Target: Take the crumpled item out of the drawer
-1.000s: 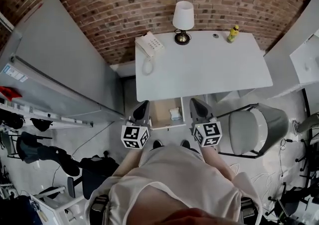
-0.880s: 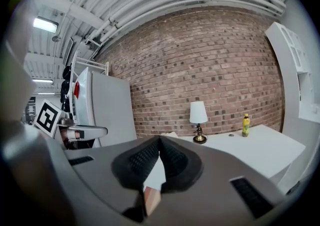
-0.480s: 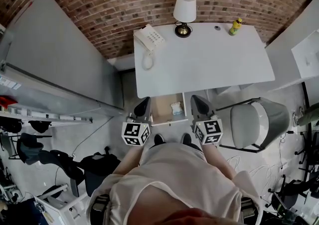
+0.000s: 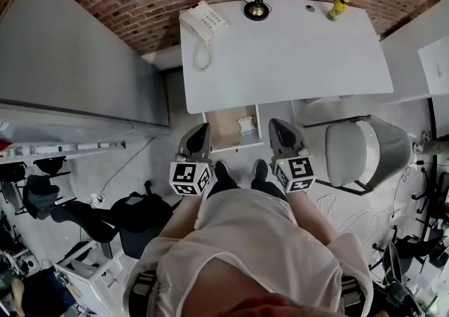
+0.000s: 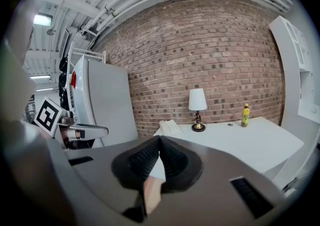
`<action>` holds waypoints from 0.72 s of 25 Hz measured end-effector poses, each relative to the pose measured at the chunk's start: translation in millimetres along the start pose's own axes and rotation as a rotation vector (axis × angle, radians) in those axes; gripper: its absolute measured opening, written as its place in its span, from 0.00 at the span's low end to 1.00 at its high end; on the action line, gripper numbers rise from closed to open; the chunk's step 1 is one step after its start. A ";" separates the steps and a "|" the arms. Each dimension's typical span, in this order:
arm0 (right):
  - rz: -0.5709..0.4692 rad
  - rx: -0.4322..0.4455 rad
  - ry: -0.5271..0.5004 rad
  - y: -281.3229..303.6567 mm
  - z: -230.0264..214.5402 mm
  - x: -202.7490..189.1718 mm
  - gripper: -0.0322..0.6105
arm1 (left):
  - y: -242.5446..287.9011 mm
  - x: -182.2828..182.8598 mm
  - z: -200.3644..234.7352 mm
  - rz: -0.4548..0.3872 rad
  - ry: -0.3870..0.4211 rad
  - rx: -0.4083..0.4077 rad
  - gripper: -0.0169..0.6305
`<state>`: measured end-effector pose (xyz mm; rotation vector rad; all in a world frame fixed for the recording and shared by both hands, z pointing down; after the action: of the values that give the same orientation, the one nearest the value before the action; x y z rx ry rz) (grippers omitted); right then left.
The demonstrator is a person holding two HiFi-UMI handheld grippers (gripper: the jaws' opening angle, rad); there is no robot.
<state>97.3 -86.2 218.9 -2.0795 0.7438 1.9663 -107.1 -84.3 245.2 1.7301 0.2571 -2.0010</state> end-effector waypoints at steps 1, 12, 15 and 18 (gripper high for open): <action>0.010 0.002 0.003 0.1 -0.5 -3.8 0.06 | -0.2 -4.9 -0.1 0.009 -0.008 0.005 0.04; 0.115 0.021 0.030 8.8 3.0 -66.1 0.06 | -4.9 -65.5 7.4 0.087 -0.069 0.034 0.04; 0.135 0.036 0.042 17.7 8.3 -83.4 0.06 | -6.4 -86.4 13.7 0.119 -0.093 0.050 0.04; 0.159 0.047 0.056 24.2 12.2 -100.4 0.06 | -5.8 -103.4 16.5 0.152 -0.106 0.052 0.04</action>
<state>75.3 -78.4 320.2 -2.1157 0.9855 1.9544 -115.5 -62.6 347.4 1.6162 0.0376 -1.9961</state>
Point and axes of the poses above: the fingertips, and each gripper's own axes: y forward along the fingers, z to its left, x out of its top, the point moved 3 cm from there along -y, backward along the fingers, and after that the axes turned 7 degrees about -z, right-handed, at the moved point
